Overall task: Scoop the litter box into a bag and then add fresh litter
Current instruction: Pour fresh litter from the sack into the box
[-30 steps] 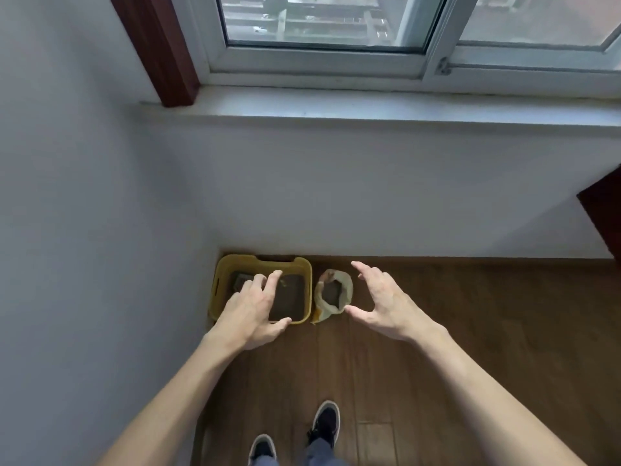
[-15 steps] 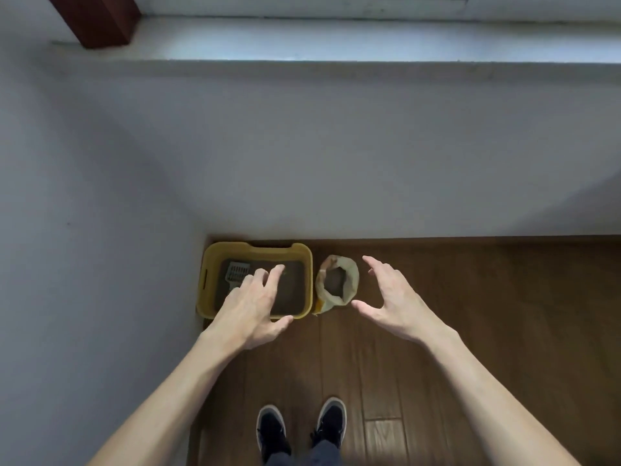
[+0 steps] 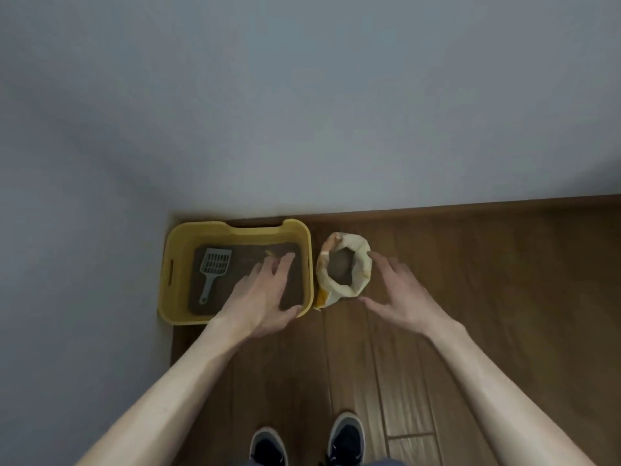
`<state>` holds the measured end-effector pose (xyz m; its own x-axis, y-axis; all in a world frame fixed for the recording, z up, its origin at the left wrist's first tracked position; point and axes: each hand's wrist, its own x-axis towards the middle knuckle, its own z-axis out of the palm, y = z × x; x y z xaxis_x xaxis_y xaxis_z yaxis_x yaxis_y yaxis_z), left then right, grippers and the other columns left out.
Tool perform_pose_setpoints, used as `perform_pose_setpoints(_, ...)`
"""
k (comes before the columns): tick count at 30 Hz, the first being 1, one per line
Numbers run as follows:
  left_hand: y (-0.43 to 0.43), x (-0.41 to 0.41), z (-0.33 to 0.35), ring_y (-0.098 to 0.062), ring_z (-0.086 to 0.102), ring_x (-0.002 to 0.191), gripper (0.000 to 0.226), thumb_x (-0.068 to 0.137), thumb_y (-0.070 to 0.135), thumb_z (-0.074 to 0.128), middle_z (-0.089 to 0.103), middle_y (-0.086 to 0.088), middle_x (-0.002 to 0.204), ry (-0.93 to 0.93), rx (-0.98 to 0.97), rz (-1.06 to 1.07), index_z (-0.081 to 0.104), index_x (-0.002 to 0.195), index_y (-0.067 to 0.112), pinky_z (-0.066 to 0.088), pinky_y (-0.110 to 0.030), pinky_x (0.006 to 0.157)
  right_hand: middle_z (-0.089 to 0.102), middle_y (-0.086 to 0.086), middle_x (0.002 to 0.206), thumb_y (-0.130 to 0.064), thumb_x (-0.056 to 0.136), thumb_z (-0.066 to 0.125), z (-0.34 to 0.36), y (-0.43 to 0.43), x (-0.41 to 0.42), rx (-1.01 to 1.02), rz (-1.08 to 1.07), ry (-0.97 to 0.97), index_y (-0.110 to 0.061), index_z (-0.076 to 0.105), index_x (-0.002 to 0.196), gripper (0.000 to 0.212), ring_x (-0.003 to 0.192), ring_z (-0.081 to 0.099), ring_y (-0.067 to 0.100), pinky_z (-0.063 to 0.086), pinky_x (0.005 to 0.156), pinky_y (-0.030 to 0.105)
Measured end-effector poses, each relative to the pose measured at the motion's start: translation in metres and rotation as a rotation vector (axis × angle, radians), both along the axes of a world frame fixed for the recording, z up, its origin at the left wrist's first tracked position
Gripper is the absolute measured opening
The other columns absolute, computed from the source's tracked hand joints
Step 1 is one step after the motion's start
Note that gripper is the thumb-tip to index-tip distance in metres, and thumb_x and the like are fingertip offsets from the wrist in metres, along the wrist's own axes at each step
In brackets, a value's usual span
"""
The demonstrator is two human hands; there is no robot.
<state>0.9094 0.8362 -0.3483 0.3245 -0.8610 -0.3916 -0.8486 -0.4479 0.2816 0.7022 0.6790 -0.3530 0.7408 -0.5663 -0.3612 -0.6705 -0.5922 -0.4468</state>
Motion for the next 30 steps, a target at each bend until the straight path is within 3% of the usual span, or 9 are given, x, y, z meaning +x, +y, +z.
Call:
perform_pose_setpoints(7,-0.026,-0.002,-0.092,-0.026,0.04,0.136,0.096,0.082,0.052,0.068,0.03,-0.007,0.154,0.066,-0.046,-0.028,0.008,0.152,0.026,0.044,-0.041,0.103,0.032,0.003,0.152,-0.047,0.087,0.064,-0.095,-0.019,0.005,0.033,-0.034,0.002,-0.027,0.016,0.151,0.083,0.138,0.032,0.023,0.042,0.105,0.042)
perform_pose_setpoints(14,-0.046,-0.004,-0.17,-0.025,0.043,0.131,0.098,0.081,0.052,0.069,0.033,-0.008,0.149,0.084,-0.074,-0.094,0.004,0.151,0.03,0.046,-0.042,0.1,0.037,0.005,0.148,-0.049,0.086,0.064,-0.177,-0.03,0.007,0.009,-0.067,-0.053,-0.024,0.019,0.151,0.083,0.132,0.04,0.023,0.043,0.101,0.039)
perform_pose_setpoints(24,-0.066,-0.017,-0.24,-0.024,0.049,0.116,0.094,0.081,0.051,0.067,0.039,-0.007,0.134,0.094,-0.189,-0.127,0.003,0.148,0.033,0.053,-0.039,0.087,0.042,0.009,0.143,-0.044,0.085,0.067,-0.243,-0.05,0.0,-0.031,-0.08,-0.074,-0.021,0.019,0.151,0.084,0.13,0.04,0.026,0.04,0.102,0.039)
perform_pose_setpoints(30,-0.074,-0.025,-0.266,-0.023,0.047,0.115,0.09,0.082,0.05,0.067,0.04,-0.005,0.13,0.084,-0.254,-0.125,0.008,0.148,0.029,0.047,-0.032,0.08,0.041,0.01,0.144,-0.044,0.085,0.066,-0.268,-0.059,0.0,-0.068,-0.077,-0.076,-0.021,0.018,0.152,0.085,0.13,0.041,0.026,0.04,0.102,0.04)
